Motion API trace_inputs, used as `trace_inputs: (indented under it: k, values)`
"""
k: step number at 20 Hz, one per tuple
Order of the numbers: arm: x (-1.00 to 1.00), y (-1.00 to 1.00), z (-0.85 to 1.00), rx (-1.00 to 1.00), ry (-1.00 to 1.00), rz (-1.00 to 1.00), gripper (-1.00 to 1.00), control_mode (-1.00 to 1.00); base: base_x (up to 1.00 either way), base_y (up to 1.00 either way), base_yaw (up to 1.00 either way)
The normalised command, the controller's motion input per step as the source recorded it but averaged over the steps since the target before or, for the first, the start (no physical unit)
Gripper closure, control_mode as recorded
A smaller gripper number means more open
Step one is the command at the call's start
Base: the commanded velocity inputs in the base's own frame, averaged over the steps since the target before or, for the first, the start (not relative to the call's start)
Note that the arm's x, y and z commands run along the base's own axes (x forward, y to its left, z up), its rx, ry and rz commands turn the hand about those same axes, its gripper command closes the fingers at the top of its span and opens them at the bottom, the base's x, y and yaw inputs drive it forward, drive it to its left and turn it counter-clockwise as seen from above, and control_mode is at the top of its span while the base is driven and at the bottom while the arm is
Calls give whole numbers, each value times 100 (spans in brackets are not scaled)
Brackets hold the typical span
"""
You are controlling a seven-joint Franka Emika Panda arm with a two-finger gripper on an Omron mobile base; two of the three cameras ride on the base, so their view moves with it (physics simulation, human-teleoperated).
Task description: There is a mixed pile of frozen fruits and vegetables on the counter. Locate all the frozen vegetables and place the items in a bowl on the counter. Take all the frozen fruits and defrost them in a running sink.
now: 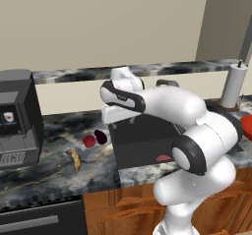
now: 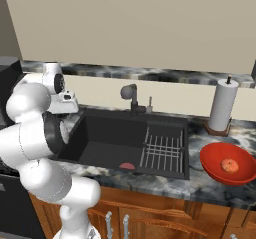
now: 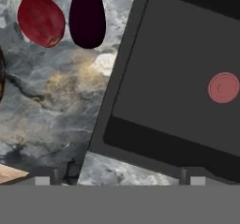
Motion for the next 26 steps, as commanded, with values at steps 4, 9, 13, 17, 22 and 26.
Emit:
trace_inputs:
  k: [4, 9, 13, 17, 22, 26]
  values:
    - [0, 49, -29, 0, 1, 6, -100, -100, 0, 0, 0]
    - [5, 33, -46, 1, -3, 0, -100, -100, 0, 0, 0]
    - [20, 36, -58, 0, -6, 0, -100, -100, 0, 0, 0]
    - [35, 20, -32, -2, 0, 0, -100, -100, 0, 0, 0]
    - [62, -15, -13, 0, 2, 0, -100, -100, 0, 0, 0]
    - [47, 5, -8, 0, 2, 0, -100, -100, 0, 0, 0]
